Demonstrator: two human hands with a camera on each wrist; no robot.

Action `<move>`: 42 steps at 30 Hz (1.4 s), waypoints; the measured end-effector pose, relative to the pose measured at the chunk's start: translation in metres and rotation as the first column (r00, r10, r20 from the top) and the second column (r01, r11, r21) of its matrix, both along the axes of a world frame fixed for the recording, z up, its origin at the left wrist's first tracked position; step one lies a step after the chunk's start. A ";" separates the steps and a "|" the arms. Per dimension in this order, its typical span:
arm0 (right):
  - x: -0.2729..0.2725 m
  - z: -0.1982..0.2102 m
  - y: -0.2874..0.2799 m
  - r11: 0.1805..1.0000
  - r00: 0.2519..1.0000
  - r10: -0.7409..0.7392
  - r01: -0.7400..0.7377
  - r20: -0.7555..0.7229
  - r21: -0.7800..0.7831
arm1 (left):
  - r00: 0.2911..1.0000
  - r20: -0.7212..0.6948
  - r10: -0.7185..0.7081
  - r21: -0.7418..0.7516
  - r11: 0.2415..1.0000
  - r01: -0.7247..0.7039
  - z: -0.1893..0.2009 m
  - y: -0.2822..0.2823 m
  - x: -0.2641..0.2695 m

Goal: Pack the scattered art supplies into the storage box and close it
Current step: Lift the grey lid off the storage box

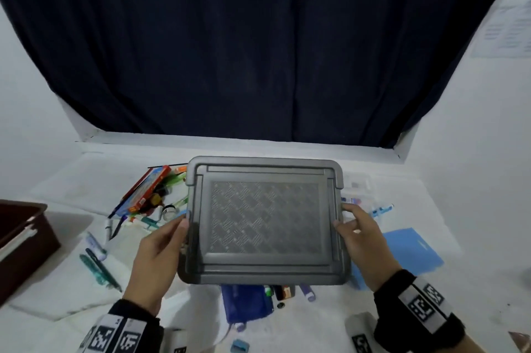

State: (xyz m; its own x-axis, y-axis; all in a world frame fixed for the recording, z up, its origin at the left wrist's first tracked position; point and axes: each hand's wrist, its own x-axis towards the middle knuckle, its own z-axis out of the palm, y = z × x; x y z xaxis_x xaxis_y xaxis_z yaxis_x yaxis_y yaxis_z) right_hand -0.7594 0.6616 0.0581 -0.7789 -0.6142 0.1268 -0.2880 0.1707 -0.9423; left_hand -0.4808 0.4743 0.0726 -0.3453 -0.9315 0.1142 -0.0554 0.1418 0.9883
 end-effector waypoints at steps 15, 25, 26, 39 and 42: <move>0.139 0.066 -0.108 0.947 0.988 0.127 -0.095 0.086 -0.306 | 0.974 -0.220 -0.048 0.062 0.996 0.063 0.055 -0.113 0.139; 0.228 0.091 -0.191 0.858 0.916 0.290 -0.121 0.277 -0.499 | 0.944 -0.222 -0.244 0.152 0.948 0.281 0.106 -0.226 0.231; 0.233 0.095 -0.200 0.839 0.906 0.317 -0.129 0.282 -0.529 | 0.944 -0.206 -0.258 0.161 0.943 0.293 0.111 -0.236 0.237; 0.289 0.133 -0.337 0.860 0.964 0.267 -0.242 -0.007 -0.449 | 0.949 -0.250 -0.190 -0.140 0.977 0.159 0.130 -0.316 0.268; 0.299 0.136 -0.370 0.870 0.956 0.265 -0.293 -0.125 -0.397 | 0.959 -0.212 -0.188 -0.155 0.975 0.157 0.136 -0.343 0.275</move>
